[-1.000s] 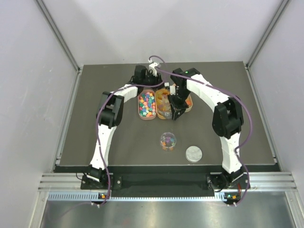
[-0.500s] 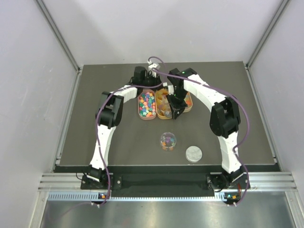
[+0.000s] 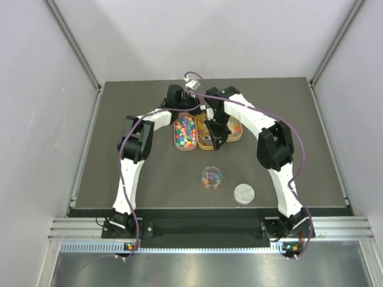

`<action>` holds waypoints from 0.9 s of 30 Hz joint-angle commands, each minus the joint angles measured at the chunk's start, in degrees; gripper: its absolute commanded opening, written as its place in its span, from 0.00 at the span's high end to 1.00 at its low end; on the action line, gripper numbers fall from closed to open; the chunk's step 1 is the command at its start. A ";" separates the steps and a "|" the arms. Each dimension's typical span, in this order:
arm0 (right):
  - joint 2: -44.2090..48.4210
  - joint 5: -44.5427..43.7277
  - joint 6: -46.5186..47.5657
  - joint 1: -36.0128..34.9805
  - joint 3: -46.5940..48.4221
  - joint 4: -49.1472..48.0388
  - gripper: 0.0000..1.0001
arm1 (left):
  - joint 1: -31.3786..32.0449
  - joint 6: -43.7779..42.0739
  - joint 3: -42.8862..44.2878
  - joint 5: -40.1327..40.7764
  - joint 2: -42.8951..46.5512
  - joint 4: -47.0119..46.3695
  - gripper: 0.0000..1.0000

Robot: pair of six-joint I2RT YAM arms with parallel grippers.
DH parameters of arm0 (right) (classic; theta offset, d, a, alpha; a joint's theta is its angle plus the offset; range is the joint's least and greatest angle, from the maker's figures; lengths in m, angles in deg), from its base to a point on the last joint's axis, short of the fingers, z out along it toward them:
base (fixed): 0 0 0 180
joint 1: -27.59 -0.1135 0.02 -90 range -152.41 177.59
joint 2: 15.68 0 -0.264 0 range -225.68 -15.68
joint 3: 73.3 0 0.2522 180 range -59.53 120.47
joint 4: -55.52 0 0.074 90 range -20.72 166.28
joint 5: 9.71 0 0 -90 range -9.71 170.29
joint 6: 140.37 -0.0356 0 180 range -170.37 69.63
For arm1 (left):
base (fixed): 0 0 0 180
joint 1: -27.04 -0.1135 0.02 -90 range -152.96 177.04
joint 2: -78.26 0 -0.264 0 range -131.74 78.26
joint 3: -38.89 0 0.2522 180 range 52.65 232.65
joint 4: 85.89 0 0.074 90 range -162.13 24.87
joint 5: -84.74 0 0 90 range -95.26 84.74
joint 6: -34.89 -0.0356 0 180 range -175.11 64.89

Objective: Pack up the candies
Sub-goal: Scoop the fake candies from the storage box.

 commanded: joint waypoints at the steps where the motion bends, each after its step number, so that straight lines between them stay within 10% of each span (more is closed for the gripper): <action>1: -1.88 -3.50 -2.17 -1.24 3.69 -0.78 1.00 | 0.56 2.13 -2.07 -2.89 4.97 -5.97 0.91; 11: 4.37 -11.07 -8.85 -2.91 -4.66 -0.69 1.00 | 0.82 5.74 -6.03 -4.83 6.99 -9.58 0.99; 27: -4.24 -7.82 -8.15 -0.98 9.39 -3.94 1.00 | 1.08 11.29 -5.33 -5.62 7.00 -13.46 1.00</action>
